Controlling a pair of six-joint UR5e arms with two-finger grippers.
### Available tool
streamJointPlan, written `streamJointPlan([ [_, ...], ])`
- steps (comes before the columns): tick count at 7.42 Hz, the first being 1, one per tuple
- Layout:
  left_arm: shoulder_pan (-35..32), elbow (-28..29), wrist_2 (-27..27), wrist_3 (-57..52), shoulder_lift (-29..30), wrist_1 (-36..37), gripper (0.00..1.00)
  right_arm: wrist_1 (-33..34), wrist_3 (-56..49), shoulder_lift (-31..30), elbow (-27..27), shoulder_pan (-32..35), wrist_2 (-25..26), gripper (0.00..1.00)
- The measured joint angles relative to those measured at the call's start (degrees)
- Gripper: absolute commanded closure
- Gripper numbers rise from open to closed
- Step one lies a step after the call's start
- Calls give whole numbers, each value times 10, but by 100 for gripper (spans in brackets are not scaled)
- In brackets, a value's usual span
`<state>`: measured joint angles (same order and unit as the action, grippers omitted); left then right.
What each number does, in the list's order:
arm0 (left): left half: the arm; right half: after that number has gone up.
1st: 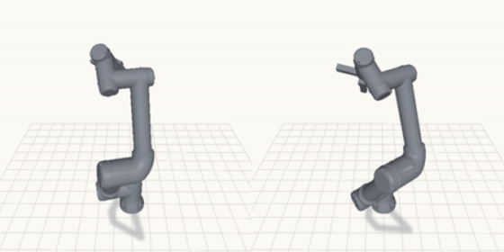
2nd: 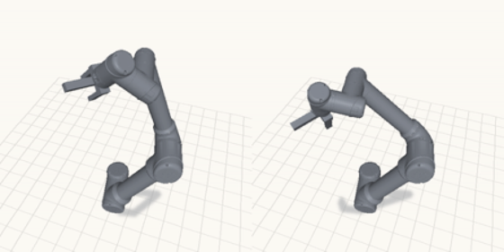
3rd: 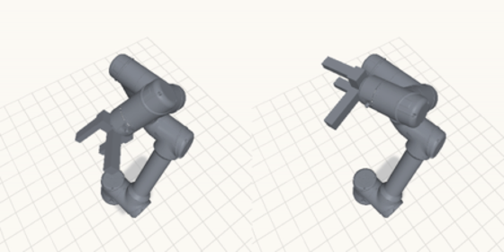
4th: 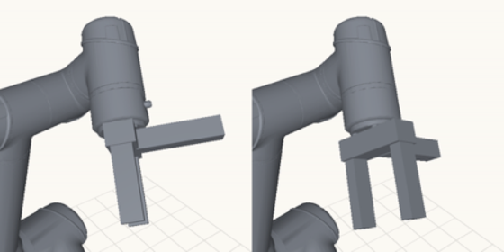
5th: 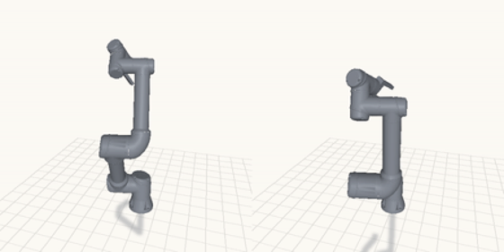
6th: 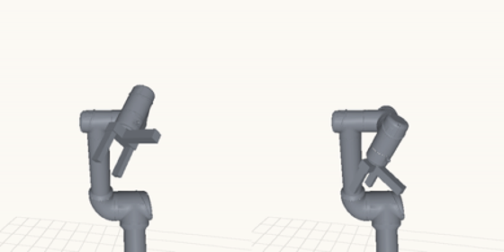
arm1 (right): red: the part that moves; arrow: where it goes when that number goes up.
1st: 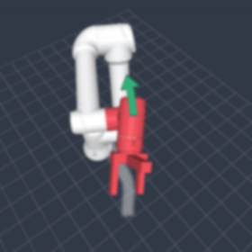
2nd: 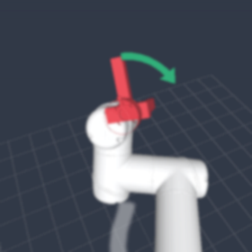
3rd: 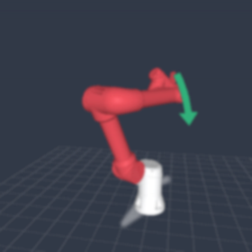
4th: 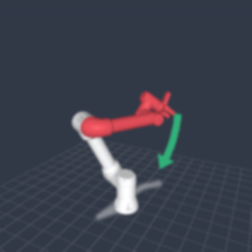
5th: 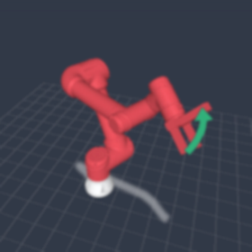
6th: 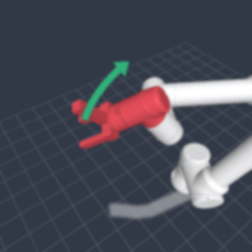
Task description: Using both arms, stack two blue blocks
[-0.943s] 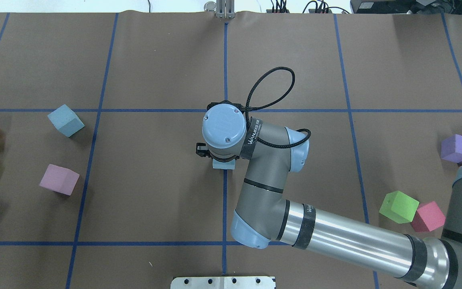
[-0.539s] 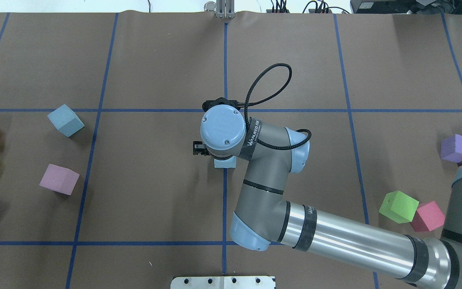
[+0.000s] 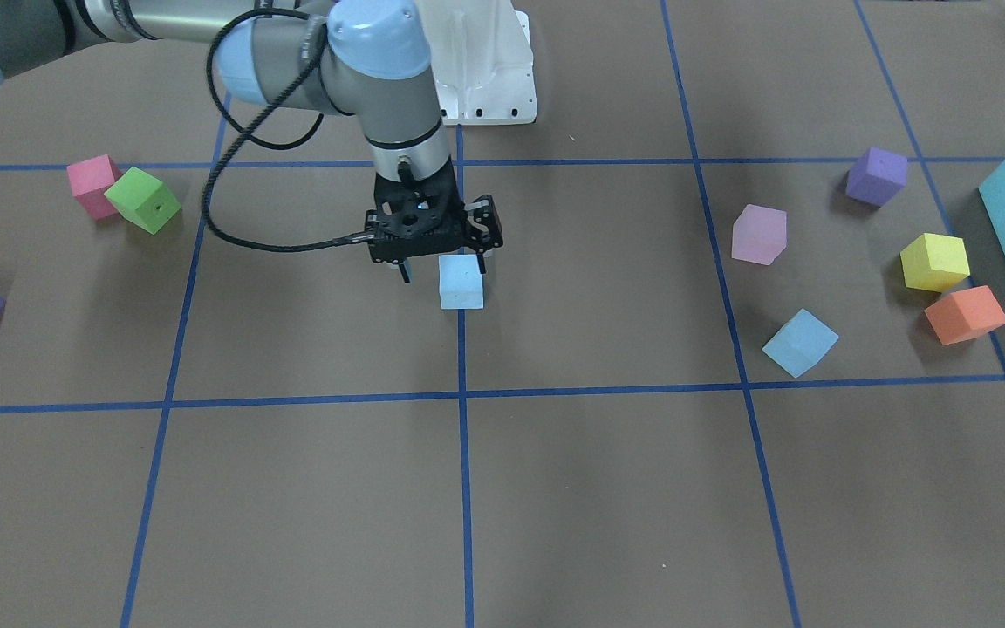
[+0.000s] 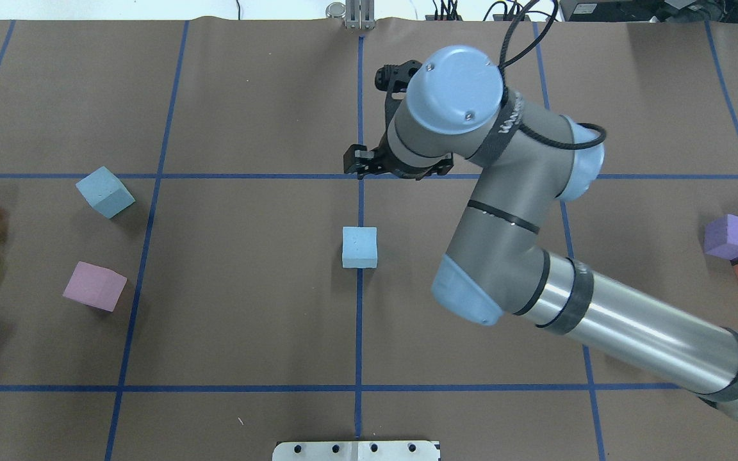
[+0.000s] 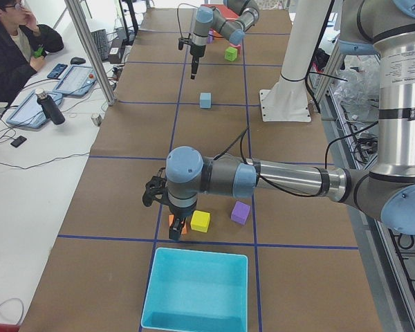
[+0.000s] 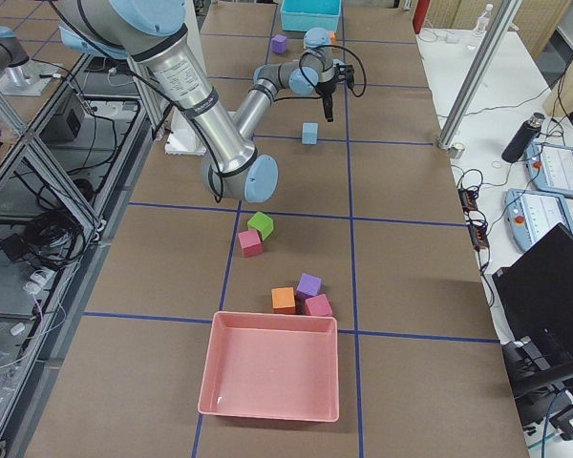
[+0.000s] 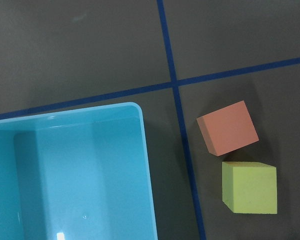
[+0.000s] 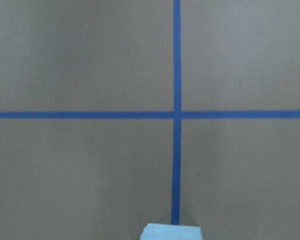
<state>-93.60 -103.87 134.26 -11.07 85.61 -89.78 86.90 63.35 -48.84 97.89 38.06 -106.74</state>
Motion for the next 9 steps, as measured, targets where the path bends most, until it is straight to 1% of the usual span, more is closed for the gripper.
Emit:
streamJointPlan([
  [1,0,-10,1,1,15,-32,2,-1,-49,-40,12,45,-28,0],
  [2,1,1,5,4,37,-88,2,-1,-106,-80,17,96,-57,0],
  [3,1,14,17,6,52,-130,2,-1,-167,-113,17,151,-83,0],
  [4,2,23,33,6,57,-161,1,0,-232,-148,15,208,-121,0],
  [5,6,27,42,10,60,-181,2,0,-301,-189,12,263,-163,0],
  [7,57,28,44,17,80,-199,2,-1,-455,-294,11,363,-224,0],
  [8,87,28,45,30,89,-202,2,-2,-527,-348,10,411,-238,0],
  [9,119,28,45,58,99,-205,2,-3,-588,-392,10,454,-241,0],
])
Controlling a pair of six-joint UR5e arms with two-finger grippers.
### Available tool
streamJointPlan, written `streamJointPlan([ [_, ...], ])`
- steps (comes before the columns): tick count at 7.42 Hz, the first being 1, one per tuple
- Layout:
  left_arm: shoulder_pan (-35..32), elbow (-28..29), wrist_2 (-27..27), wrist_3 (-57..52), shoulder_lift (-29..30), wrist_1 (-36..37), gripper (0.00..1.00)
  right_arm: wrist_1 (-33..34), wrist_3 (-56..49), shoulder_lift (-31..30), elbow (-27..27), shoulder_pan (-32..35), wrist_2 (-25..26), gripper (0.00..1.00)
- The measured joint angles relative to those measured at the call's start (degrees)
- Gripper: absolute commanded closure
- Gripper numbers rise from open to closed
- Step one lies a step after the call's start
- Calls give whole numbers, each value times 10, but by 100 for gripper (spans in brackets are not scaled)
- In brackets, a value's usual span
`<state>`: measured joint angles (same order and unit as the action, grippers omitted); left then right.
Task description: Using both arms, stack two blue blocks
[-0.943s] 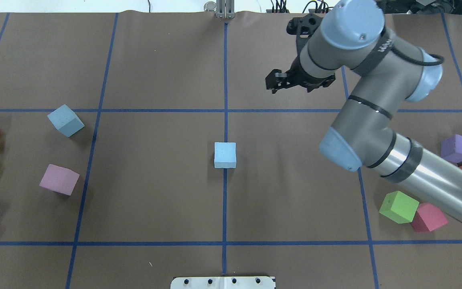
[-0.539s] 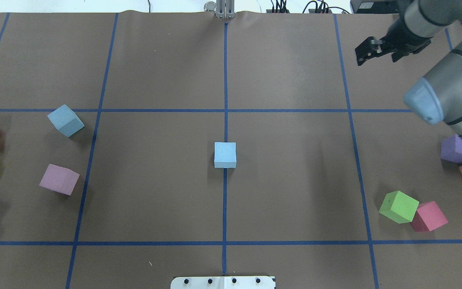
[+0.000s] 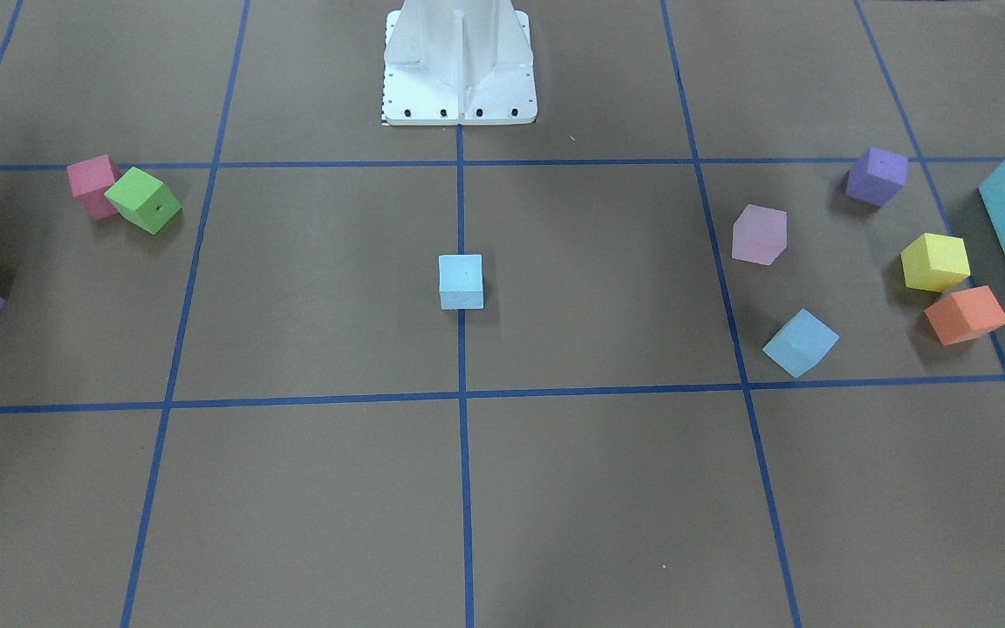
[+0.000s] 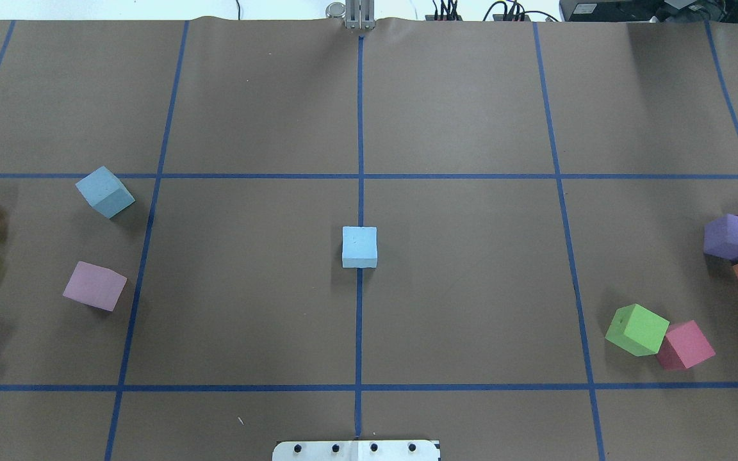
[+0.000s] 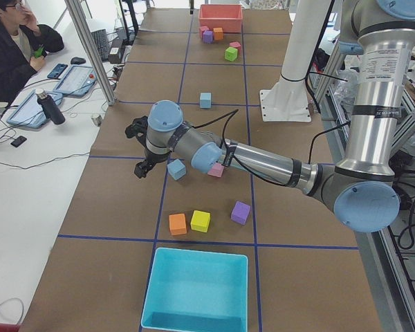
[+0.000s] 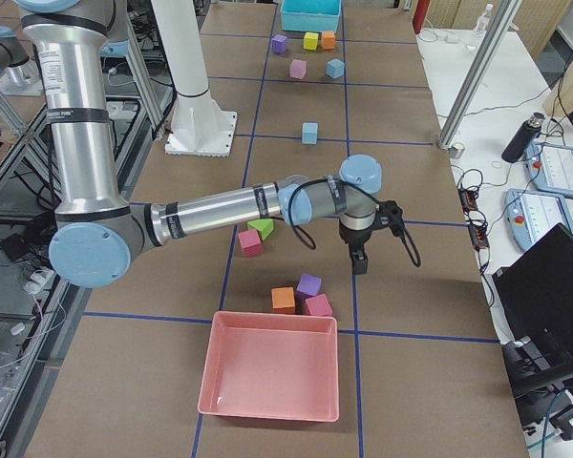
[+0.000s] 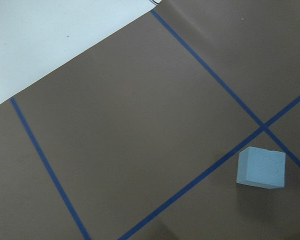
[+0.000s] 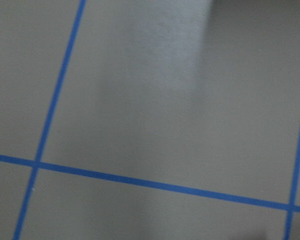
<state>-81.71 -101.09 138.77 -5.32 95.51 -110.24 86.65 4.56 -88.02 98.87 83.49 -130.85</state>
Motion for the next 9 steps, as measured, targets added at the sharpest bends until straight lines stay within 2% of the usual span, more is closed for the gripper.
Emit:
streamJointPlan([
  [2,82,7,-3,59,18,-26,2,-2,-88,-69,-1,60,4,0],
  [4,145,44,-25,75,27,-79,2,-3,-126,-110,0,78,10,0],
  [6,187,95,-63,78,45,-130,2,-3,-130,-121,0,81,11,0],
  [9,213,146,-74,83,67,-145,2,-3,-131,-121,-1,81,11,0],
])
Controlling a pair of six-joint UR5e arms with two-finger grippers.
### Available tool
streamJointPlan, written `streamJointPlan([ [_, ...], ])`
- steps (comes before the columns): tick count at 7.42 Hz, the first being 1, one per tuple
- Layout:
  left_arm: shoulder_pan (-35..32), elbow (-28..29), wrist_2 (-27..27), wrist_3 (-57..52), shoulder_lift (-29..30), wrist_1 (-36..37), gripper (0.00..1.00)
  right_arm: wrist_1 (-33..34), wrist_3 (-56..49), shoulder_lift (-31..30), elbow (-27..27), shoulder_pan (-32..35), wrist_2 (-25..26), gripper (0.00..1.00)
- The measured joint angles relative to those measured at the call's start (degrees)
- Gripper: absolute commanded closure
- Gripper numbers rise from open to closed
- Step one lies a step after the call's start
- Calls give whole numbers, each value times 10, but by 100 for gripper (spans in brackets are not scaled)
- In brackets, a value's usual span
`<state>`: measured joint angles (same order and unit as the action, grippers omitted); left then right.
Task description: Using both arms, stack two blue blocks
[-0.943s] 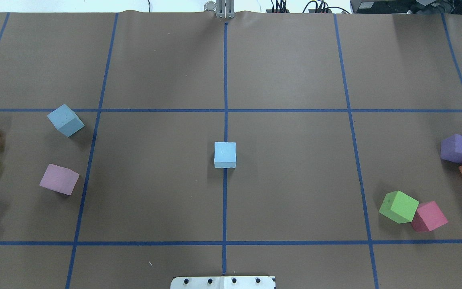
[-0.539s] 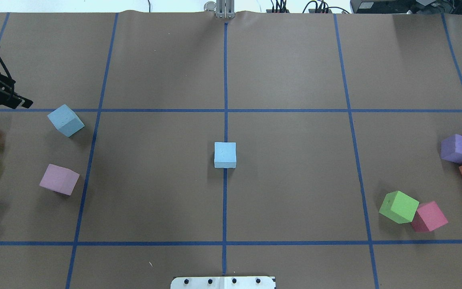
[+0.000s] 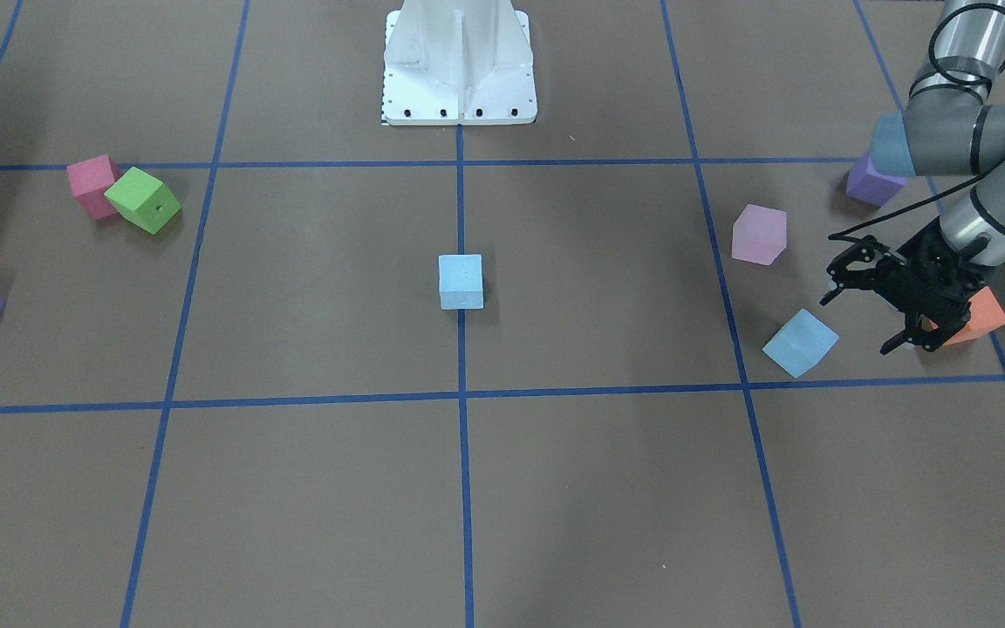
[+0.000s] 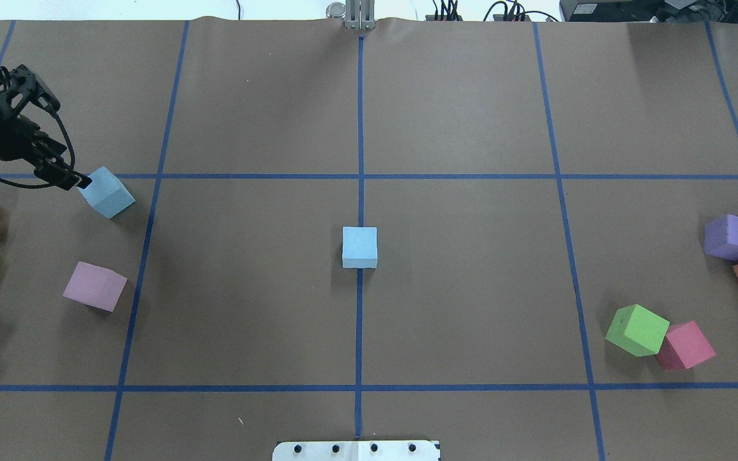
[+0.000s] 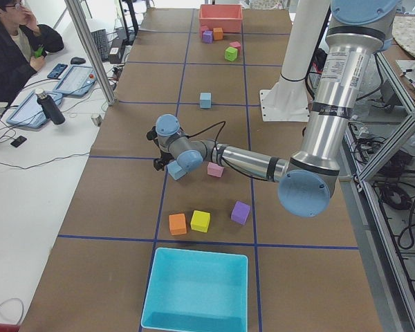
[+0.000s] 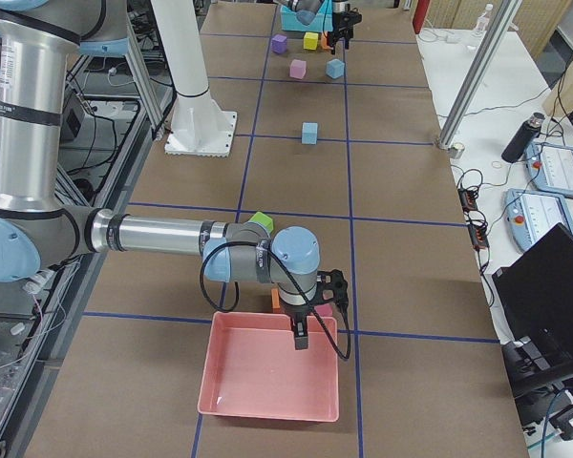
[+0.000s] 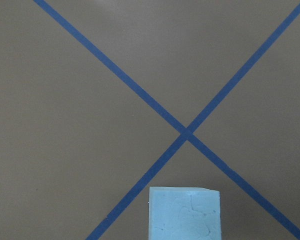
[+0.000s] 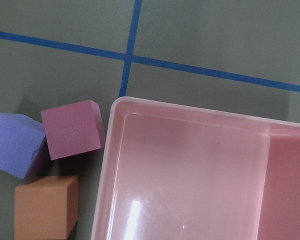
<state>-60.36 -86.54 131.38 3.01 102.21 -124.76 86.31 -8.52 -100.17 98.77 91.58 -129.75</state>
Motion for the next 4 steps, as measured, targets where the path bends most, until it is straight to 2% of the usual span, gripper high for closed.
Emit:
streamJointPlan([
  [4,34,8,-1,55,2,-2,2,0,1,0,-1,0,-1,0],
])
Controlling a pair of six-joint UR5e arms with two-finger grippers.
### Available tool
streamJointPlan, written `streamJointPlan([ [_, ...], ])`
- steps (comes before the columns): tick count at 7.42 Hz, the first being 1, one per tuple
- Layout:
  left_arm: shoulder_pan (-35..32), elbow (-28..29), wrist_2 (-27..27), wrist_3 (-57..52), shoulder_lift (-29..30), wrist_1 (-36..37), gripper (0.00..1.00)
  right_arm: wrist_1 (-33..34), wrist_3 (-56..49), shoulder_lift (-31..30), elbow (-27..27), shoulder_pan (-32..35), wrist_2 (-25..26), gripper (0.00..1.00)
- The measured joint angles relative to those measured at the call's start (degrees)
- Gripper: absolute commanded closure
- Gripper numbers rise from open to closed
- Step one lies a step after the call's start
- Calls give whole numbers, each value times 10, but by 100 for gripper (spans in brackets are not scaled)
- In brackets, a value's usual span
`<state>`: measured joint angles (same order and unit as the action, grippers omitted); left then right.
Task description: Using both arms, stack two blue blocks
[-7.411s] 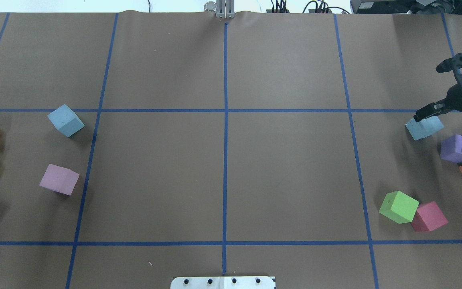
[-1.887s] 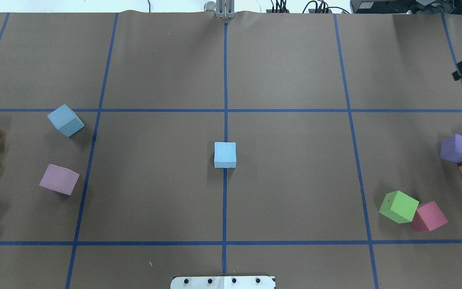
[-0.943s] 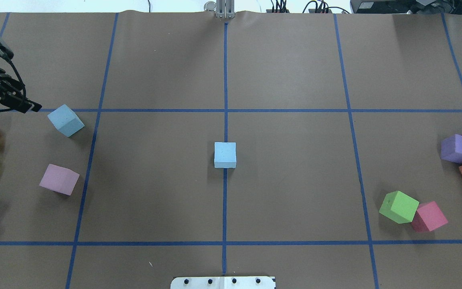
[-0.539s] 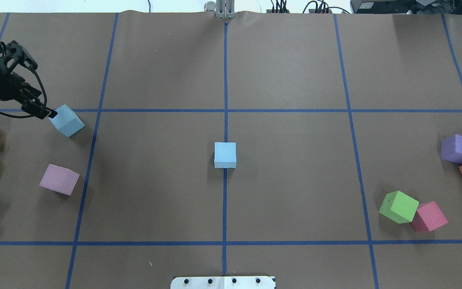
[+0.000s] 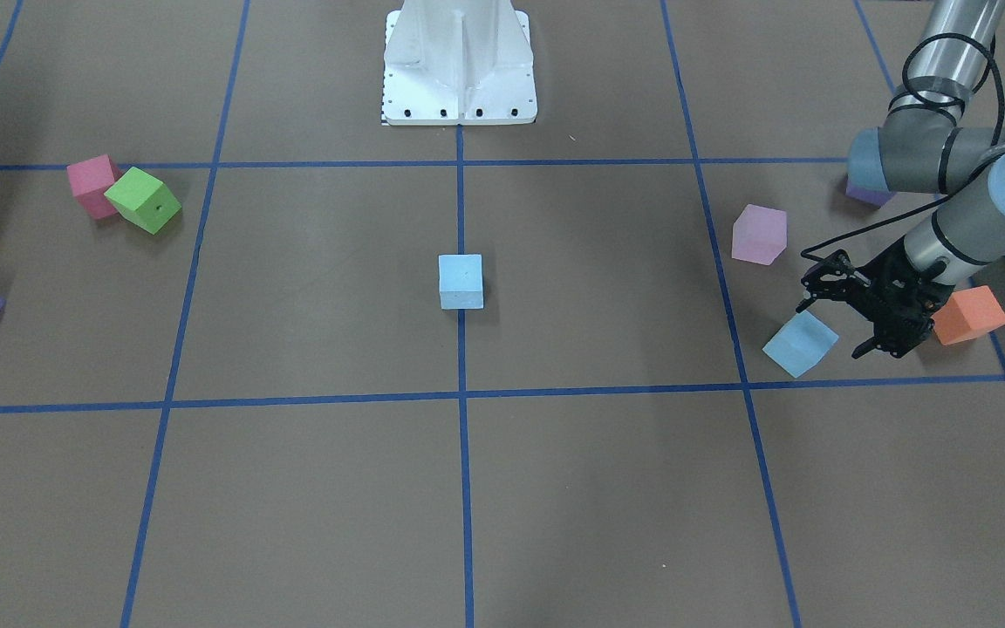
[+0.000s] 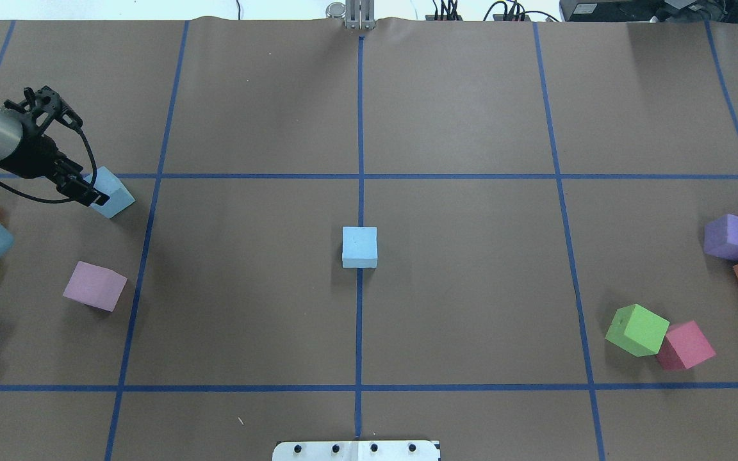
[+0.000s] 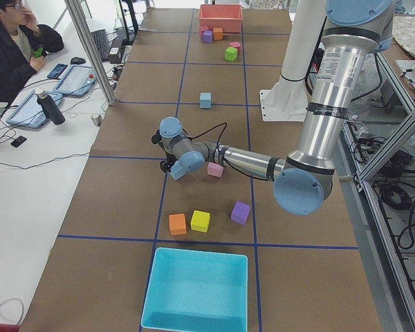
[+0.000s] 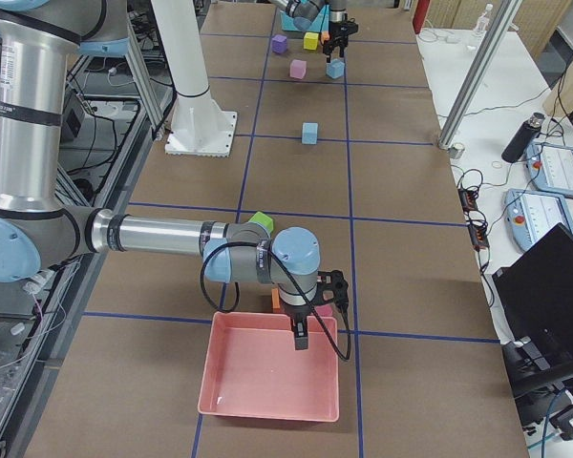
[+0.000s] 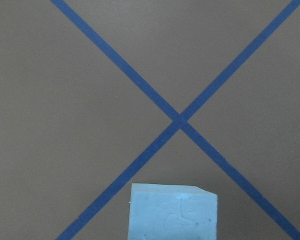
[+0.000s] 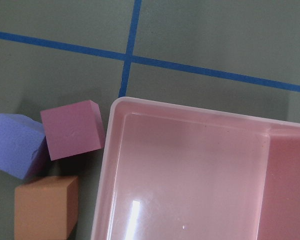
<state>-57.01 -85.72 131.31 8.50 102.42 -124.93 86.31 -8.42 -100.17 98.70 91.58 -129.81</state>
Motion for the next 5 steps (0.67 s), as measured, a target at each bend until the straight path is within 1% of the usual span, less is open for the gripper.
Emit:
streamJointPlan([
  [2,4,5,0,11,6,1,2,0,2,1,0,0,0,0],
  [5,6,32,0,13,23,1,2,0,5,1,1,-1,0,0],
])
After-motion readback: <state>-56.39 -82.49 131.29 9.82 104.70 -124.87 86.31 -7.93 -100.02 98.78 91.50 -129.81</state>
